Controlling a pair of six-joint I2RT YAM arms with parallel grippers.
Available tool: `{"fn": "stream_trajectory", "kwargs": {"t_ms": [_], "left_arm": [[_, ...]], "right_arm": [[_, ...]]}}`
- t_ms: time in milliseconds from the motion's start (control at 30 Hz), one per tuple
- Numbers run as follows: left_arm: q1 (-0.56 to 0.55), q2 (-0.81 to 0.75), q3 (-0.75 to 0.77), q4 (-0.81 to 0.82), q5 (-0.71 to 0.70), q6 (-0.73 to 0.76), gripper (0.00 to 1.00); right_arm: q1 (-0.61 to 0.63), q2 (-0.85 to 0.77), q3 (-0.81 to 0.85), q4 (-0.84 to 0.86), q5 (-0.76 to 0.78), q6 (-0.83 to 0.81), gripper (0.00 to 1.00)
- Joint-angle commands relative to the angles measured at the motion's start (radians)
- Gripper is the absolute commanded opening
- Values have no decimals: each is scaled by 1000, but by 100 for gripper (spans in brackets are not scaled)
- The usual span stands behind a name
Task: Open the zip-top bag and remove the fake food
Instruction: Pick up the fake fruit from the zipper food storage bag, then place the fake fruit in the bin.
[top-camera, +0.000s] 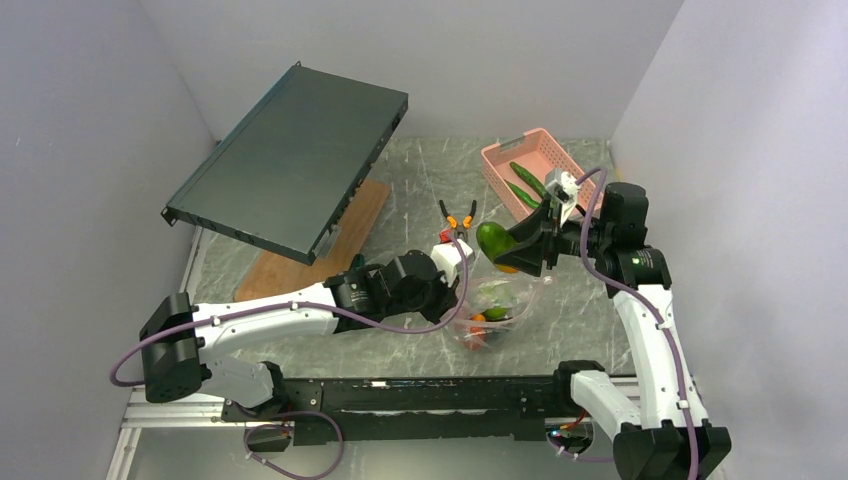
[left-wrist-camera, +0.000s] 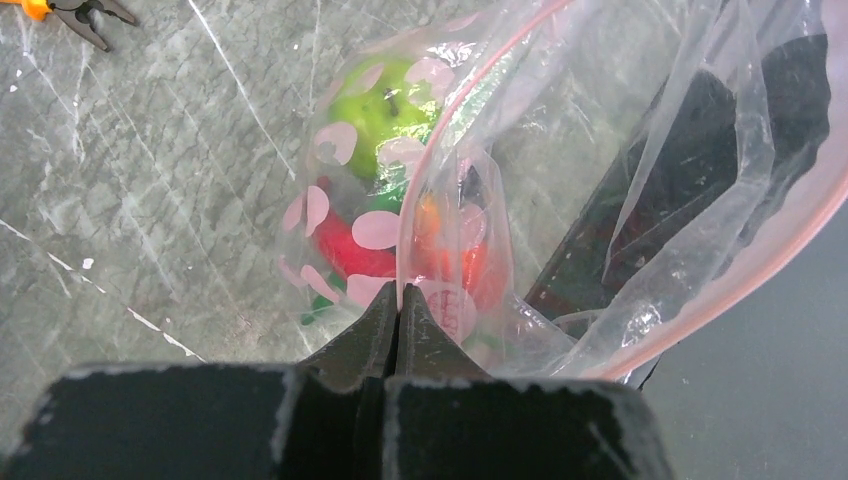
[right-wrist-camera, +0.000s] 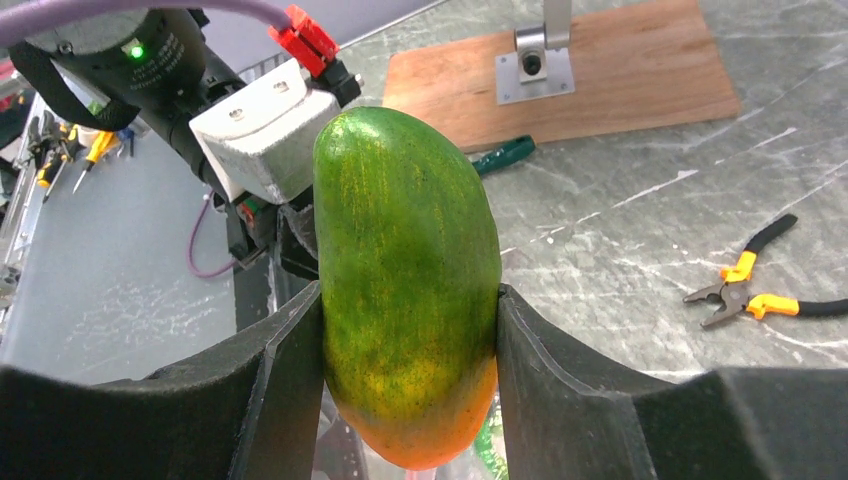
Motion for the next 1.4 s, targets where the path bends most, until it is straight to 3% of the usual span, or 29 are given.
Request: {"fn": "stream_trajectory", "kwargs": {"t_ms": [0, 700, 1367], "left_arm": [[-3, -34, -2, 32, -9, -13, 0], [-3, -72, -50, 41, -20, -24, 0], [-4, -99, -87, 53, -35, -34, 0]], "right_arm": [[-27, 4, 13, 145, -40, 128, 0], [-133, 16, -92, 372, 281, 272, 0], [-193, 103, -223, 649, 645, 281, 0]]}}
